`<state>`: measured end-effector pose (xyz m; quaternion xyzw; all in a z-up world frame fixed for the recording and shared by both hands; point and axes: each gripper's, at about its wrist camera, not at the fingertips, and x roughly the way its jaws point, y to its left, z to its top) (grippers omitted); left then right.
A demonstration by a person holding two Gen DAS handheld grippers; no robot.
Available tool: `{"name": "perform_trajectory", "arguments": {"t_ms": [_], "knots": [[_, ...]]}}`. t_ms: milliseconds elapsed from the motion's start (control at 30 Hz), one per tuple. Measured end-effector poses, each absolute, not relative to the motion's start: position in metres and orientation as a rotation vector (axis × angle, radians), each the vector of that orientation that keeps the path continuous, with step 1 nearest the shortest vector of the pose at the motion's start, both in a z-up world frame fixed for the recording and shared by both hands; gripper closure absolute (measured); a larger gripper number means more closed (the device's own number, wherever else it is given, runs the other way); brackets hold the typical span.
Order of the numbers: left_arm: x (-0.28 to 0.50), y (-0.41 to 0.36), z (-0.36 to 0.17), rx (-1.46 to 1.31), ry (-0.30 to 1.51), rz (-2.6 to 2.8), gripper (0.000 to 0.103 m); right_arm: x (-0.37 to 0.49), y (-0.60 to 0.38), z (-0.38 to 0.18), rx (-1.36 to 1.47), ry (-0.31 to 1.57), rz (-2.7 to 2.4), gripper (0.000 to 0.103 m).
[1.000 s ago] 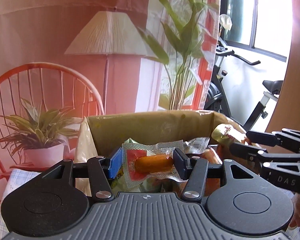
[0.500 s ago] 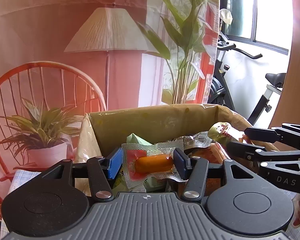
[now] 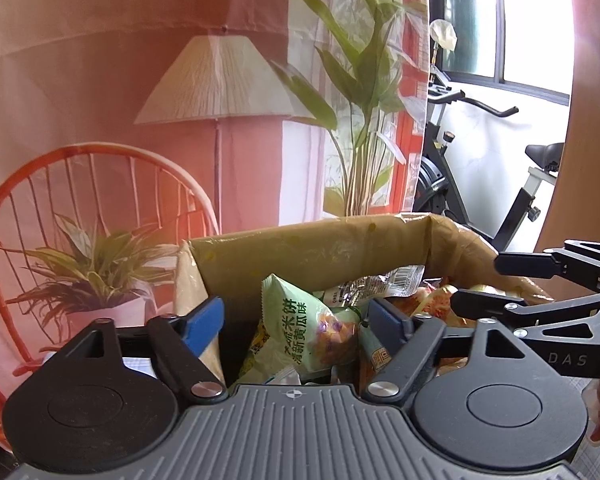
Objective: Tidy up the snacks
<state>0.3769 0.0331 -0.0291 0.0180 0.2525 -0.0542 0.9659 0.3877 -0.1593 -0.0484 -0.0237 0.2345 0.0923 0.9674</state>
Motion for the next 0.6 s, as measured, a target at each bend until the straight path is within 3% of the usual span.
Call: {"name": "perform_trajectory", "arguments": {"t_ms": [167,300,600], "knots": [[0.361,0.039,-0.017,0.014,0.489,-0.094,0.012,0.376,-0.164,-0.037,-0.018,0.466,0.169,0.02],[0.346,0.041,-0.008,0.005,0.469,-0.078,0.01,0.361,-0.169,-0.026,0.011,0.442,0.161,0.0],[0.296,0.03,0.011,0.06,0.418,0.034,0.008,0.318,-0.175,0.003,0.065,0.404,0.142,0.0]]}}
